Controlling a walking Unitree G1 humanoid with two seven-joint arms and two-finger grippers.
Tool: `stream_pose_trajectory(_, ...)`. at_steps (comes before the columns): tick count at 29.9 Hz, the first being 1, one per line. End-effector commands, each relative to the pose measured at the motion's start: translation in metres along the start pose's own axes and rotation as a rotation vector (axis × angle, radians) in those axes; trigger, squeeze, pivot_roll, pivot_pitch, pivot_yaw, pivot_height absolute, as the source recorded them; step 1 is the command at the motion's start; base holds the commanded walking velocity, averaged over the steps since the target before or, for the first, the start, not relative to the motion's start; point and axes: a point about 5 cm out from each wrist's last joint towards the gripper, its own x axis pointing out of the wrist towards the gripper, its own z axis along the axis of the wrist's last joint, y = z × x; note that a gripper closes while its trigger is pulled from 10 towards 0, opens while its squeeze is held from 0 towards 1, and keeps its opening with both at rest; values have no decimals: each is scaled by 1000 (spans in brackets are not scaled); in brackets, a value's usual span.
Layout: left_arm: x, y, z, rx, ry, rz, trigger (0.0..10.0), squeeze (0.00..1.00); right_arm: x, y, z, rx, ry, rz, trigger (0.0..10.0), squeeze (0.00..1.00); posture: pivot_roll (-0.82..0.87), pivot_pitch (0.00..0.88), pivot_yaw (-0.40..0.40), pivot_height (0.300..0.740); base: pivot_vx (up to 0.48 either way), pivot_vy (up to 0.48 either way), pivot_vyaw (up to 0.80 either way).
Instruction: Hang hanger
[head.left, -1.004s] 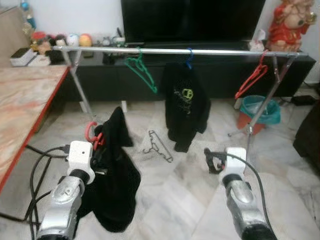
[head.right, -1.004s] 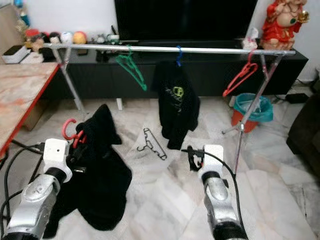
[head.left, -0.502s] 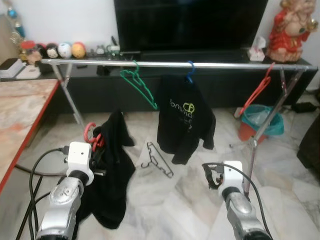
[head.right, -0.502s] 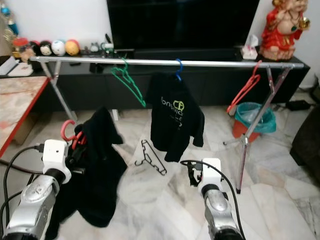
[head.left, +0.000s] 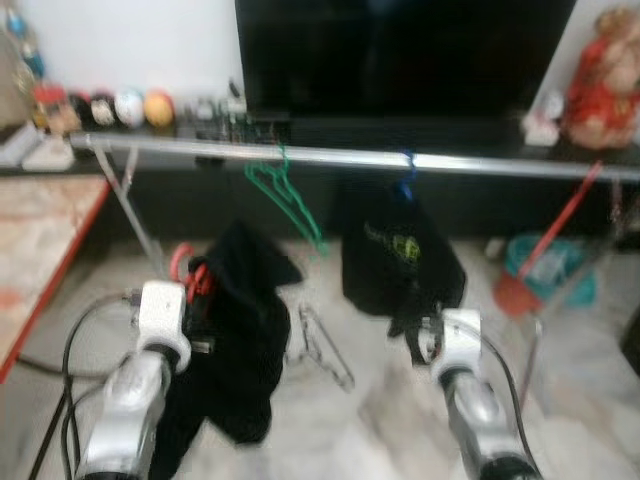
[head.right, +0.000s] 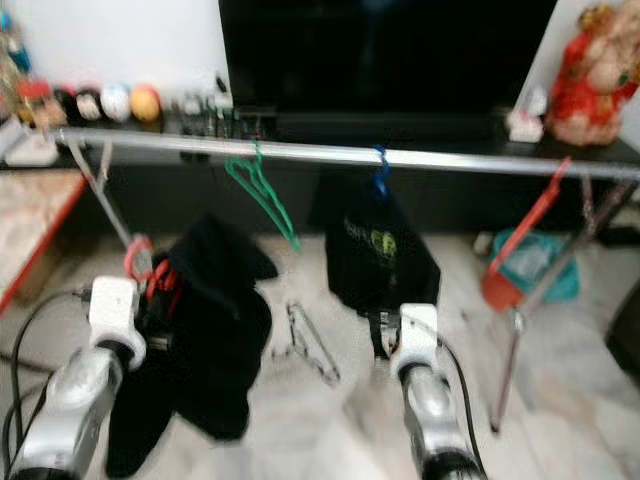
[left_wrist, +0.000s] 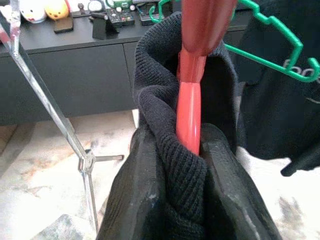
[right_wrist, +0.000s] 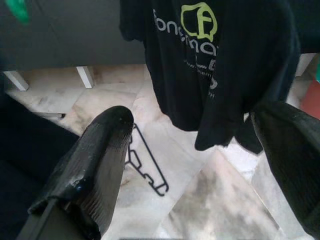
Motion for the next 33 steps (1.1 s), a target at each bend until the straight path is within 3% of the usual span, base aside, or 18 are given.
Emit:
stream_pose_trajectory(1, 3, -3, 6, 24, -37, -6, 10000, 0, -1, -7, 0, 2, -3, -20, 10000, 0, -34, 0, -8, 736, 0, 0, 0)
stream_pose_trajectory(9, 2, -2, 6, 34, -39, 6, 10000, 0, -1, -7, 0, 1, -5, -20, 10000, 0, -34, 0, -11, 736, 0, -106, 0)
stream_pose_trajectory(33, 1, -2, 6, 52, -40, 1, 10000, 0, -1, -8, -1, 6, -1, -20, 10000, 0, -34, 0, -11, 736, 0, -419, 0)
